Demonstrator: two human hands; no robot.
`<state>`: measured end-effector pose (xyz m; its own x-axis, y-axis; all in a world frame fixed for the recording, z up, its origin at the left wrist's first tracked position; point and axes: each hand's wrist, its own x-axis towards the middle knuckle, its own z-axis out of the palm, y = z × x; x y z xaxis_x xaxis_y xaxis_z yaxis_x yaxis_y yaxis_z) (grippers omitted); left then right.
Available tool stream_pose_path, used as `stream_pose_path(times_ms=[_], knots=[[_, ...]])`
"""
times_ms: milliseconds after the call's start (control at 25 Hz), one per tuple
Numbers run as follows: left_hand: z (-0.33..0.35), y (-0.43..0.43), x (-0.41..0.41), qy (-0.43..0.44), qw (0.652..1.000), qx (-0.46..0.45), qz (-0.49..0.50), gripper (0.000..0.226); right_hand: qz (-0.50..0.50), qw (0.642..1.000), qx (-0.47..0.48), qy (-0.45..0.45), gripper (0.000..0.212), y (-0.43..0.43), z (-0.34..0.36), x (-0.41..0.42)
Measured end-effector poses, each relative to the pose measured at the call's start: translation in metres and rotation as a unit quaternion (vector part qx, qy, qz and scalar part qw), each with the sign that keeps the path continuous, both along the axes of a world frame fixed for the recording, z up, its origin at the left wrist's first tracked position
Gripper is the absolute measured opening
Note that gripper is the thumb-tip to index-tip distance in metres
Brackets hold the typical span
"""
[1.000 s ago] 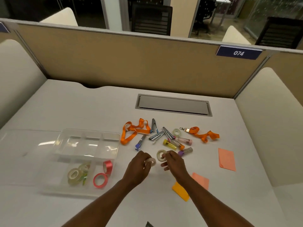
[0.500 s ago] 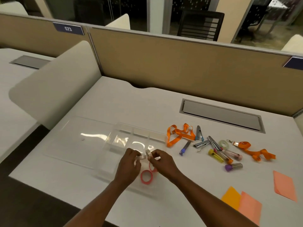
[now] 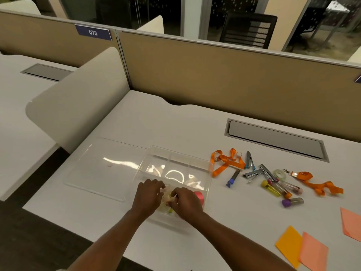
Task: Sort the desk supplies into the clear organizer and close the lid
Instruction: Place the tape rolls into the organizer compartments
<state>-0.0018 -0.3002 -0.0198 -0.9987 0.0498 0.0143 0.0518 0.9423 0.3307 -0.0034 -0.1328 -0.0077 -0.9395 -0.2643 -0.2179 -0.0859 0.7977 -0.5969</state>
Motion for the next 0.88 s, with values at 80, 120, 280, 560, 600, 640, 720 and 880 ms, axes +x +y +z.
stream_pose_path(times_ms=[80,120,280,560,600,640,720,880], knots=[[-0.001,0.002,0.002,0.002,1.000,0.002,-0.008,0.017,-0.019,1.000,-0.006,0.011,0.028,0.005,-0.002,0.001],[-0.001,0.003,0.003,0.004,1.000,0.005,-0.007,0.016,-0.025,1.000,-0.008,0.017,0.026,0.008,-0.001,0.001],[0.003,0.015,0.000,0.015,1.000,0.021,-0.007,0.012,-0.035,0.999,-0.023,0.015,0.020,0.024,0.002,-0.001],[0.021,0.080,-0.011,0.037,0.996,0.052,-0.061,0.009,-0.063,0.997,-0.043,0.004,0.020,0.073,0.008,0.002],[0.022,0.093,-0.012,0.035,0.996,0.054,-0.068,0.010,-0.070,0.997,-0.043,0.007,0.019,0.084,0.009,0.004],[0.022,0.107,-0.014,0.034,0.995,0.054,-0.078,0.010,-0.078,0.996,-0.040,0.010,0.019,0.098,0.009,0.005],[0.021,0.136,-0.017,0.037,0.993,0.052,-0.097,0.010,-0.096,0.995,-0.035,0.014,0.020,0.126,0.010,0.009],[0.019,0.205,-0.020,0.026,0.989,0.056,-0.136,0.013,-0.153,0.988,-0.029,0.006,0.019,0.193,0.011,0.016]])
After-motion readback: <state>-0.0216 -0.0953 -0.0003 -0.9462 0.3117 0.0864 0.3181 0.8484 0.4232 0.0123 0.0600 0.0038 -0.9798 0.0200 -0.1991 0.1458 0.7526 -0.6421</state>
